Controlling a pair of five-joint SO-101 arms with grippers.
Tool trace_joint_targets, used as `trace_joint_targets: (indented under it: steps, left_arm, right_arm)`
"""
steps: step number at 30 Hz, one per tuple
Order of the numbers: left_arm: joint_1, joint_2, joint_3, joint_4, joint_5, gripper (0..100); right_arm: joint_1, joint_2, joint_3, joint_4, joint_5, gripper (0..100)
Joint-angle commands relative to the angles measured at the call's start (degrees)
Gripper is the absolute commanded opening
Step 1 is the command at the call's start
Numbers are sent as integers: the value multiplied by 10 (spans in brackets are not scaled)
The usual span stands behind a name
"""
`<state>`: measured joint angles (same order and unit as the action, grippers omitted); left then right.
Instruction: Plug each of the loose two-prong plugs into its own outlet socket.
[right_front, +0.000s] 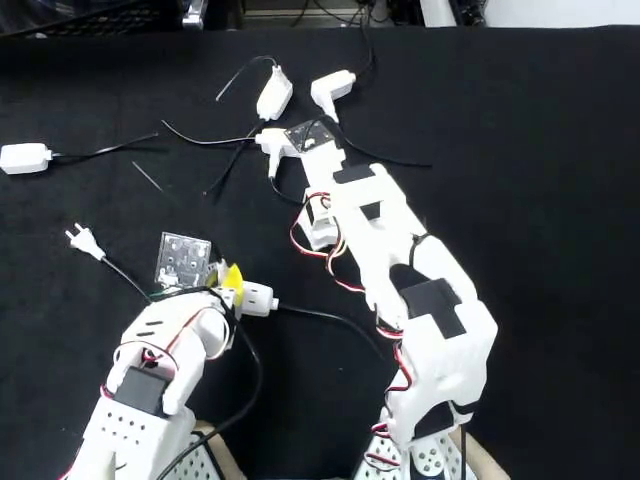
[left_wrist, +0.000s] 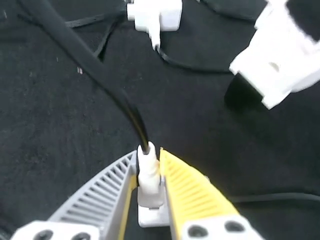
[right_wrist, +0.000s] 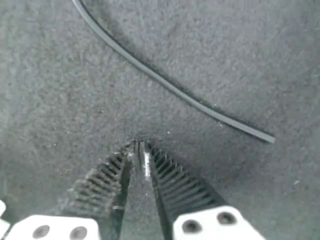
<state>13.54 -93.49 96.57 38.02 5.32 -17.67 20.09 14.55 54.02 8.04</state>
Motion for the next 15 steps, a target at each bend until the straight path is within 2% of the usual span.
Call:
trace_joint_targets:
  steps: [1,9,15]
  left_arm:
    - [8,-4,13,-32,-25,30]
    - [9,-3,13,-32,-25,30]
    - [36,-1,13,-18,-44,30]
  right_arm:
    - [9,-2,-29,-4,2,12]
    - [9,-2,-29,-4,2,12]
    - [9,-2,-28,-4,2,12]
